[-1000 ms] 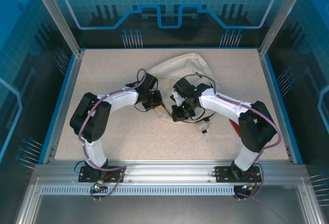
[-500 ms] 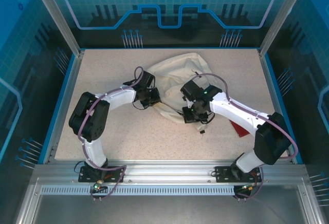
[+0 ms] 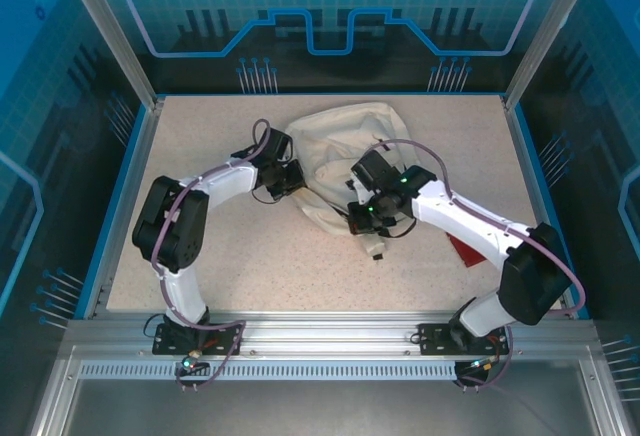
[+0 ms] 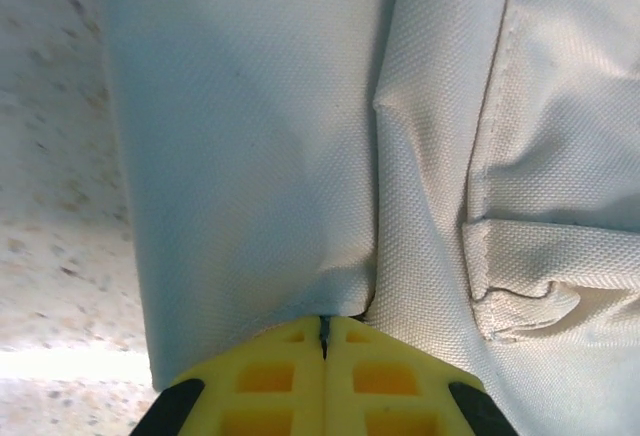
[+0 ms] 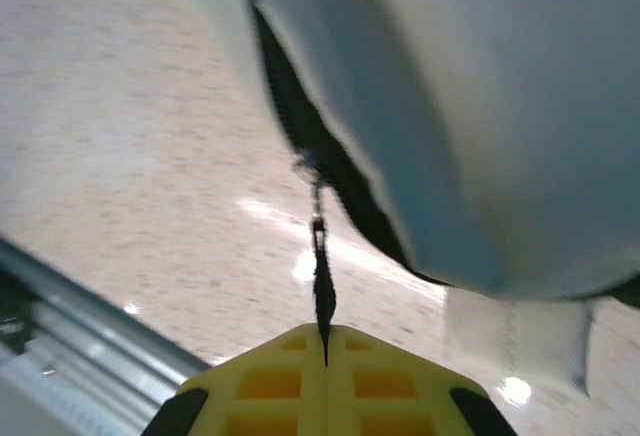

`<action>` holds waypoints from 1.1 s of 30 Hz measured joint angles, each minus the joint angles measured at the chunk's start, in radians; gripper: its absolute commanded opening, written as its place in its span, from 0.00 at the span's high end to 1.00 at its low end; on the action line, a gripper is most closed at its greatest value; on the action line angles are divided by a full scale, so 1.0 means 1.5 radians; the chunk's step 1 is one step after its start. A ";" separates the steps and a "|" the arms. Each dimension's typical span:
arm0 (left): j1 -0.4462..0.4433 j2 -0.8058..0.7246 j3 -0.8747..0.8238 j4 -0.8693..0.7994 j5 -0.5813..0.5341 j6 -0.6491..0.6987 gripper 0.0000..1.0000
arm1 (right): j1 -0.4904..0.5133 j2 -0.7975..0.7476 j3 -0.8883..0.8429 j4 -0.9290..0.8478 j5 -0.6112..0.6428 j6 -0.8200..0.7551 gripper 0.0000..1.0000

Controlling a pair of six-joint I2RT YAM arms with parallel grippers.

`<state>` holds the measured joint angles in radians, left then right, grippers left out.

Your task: Pack the student bag

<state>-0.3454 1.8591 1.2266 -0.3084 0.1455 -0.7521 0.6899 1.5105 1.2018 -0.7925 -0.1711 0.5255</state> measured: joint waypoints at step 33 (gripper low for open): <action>-0.062 -0.192 -0.208 0.128 0.142 -0.194 0.58 | 0.013 0.101 0.092 0.064 -0.105 -0.002 1.00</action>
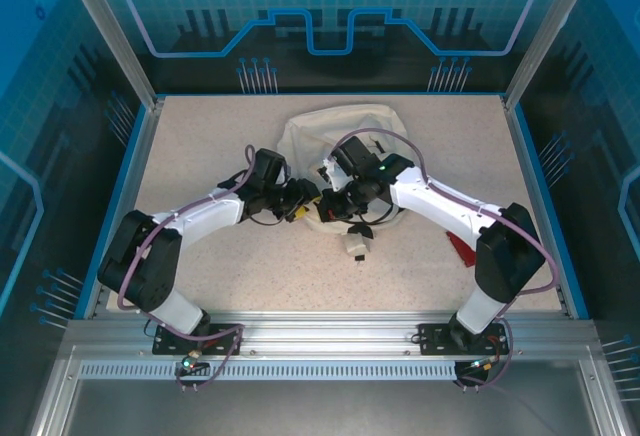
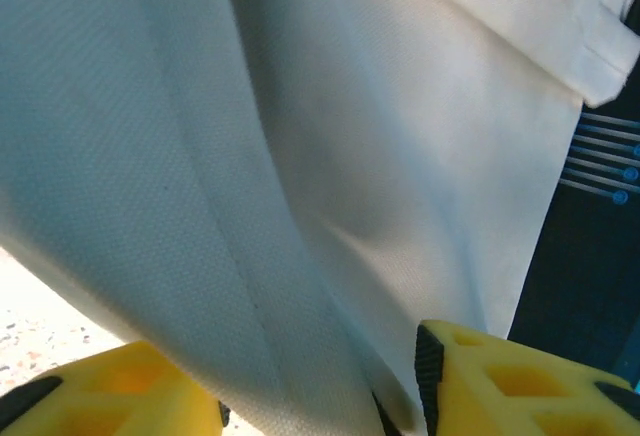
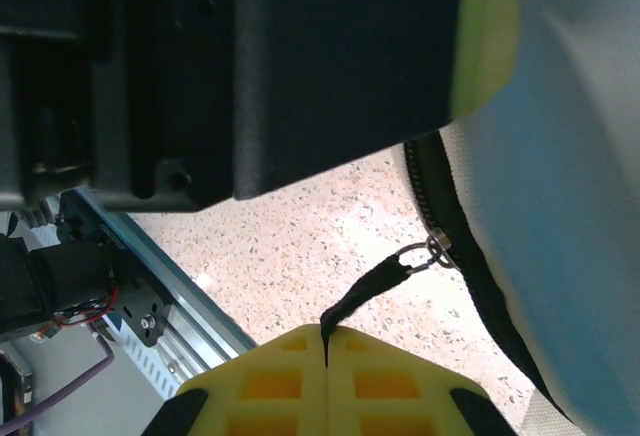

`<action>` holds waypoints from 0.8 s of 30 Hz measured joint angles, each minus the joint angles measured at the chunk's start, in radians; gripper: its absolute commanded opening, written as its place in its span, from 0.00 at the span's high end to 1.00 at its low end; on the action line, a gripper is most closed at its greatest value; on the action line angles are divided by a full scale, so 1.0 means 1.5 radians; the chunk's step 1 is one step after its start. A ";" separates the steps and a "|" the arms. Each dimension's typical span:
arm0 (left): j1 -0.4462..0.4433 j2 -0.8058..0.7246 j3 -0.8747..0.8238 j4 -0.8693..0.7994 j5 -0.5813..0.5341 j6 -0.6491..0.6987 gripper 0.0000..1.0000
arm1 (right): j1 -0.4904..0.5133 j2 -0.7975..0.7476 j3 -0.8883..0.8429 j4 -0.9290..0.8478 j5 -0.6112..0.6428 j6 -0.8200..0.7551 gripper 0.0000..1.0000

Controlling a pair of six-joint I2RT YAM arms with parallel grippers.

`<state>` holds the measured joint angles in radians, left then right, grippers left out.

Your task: Pack the student bag

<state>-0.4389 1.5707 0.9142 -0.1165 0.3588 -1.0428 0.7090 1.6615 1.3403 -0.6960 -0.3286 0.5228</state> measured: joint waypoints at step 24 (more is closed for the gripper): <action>0.019 -0.009 -0.021 -0.024 -0.062 0.016 0.99 | 0.029 -0.002 0.050 -0.180 0.323 0.016 1.00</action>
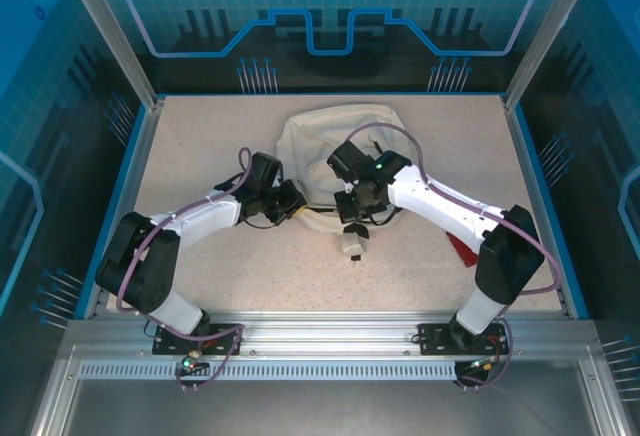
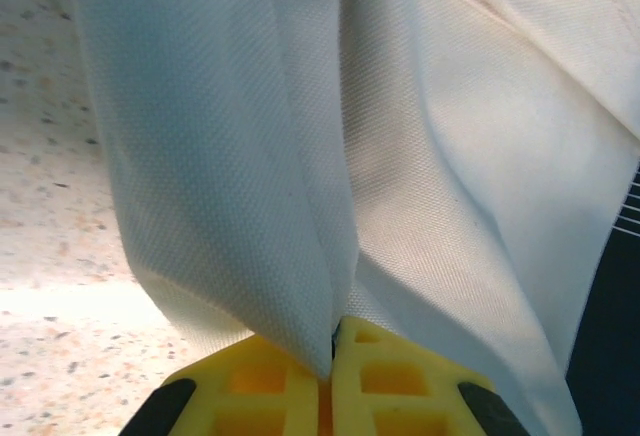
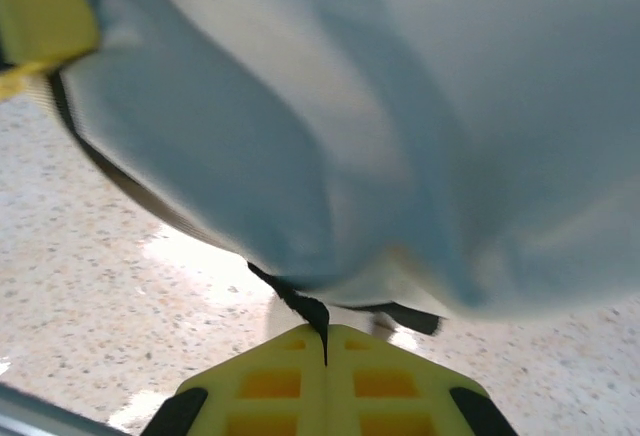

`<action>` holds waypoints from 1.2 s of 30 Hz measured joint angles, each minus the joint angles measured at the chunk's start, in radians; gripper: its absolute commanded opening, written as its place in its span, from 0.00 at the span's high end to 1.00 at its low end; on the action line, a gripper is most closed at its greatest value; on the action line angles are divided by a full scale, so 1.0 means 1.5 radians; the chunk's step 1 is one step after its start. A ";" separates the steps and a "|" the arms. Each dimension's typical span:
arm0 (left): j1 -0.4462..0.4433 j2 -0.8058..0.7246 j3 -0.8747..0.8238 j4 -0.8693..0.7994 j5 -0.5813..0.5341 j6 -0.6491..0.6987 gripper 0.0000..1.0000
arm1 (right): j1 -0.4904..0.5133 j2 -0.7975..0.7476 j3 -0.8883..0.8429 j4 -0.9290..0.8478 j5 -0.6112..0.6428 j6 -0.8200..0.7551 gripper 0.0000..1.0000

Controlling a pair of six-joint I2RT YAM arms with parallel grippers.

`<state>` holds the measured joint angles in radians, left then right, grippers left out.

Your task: Pack the student bag

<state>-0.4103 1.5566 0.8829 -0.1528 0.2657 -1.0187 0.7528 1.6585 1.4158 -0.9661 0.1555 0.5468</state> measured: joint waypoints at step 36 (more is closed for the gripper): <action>0.269 -0.047 0.013 -0.106 -0.094 0.188 0.38 | 0.073 0.133 0.118 0.148 -0.210 -0.051 1.00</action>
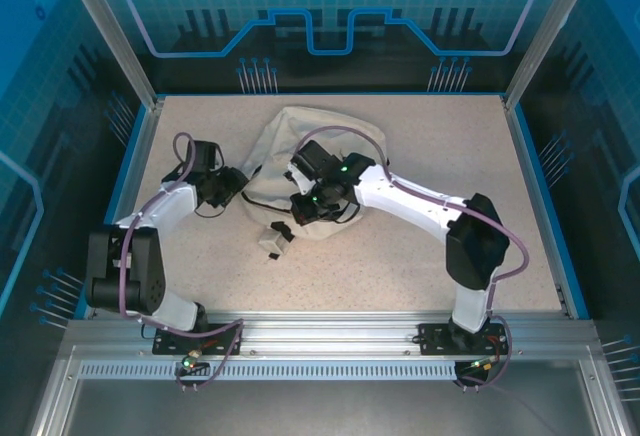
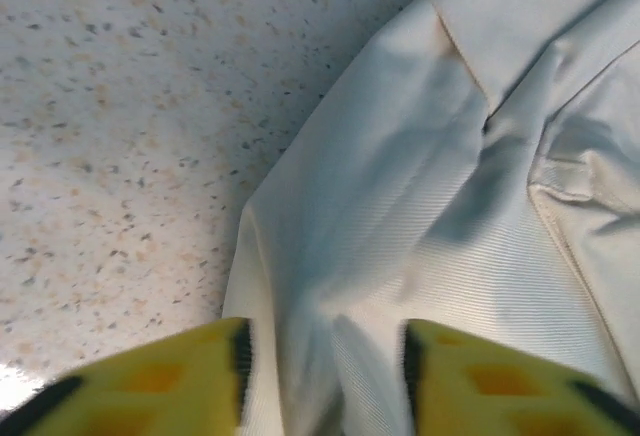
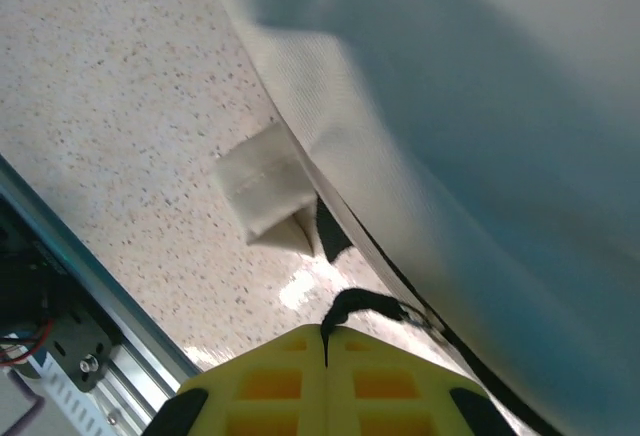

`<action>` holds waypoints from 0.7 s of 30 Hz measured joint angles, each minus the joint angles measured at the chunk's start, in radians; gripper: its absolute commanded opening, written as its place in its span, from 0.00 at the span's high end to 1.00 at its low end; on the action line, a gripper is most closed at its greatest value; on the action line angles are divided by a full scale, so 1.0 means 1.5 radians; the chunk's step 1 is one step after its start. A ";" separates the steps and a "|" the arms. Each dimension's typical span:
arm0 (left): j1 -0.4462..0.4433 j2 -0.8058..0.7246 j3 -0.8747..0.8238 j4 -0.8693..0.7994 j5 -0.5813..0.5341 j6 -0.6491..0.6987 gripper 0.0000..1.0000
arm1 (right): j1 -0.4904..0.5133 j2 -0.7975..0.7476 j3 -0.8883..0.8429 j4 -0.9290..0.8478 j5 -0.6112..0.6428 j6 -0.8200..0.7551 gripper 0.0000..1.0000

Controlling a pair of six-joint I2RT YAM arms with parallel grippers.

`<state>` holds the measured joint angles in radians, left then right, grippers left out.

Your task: Pack the student bag

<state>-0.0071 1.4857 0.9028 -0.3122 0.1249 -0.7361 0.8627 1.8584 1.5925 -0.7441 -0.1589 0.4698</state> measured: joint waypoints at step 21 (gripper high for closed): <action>-0.131 -0.166 -0.155 0.122 0.148 -0.278 0.13 | -0.004 -0.016 -0.039 0.039 -0.022 0.009 1.00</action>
<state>-0.2043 1.2366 0.6697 -0.1291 0.3466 -1.1530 0.8566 1.8347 1.5341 -0.6861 -0.1917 0.4828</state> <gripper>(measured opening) 0.878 0.042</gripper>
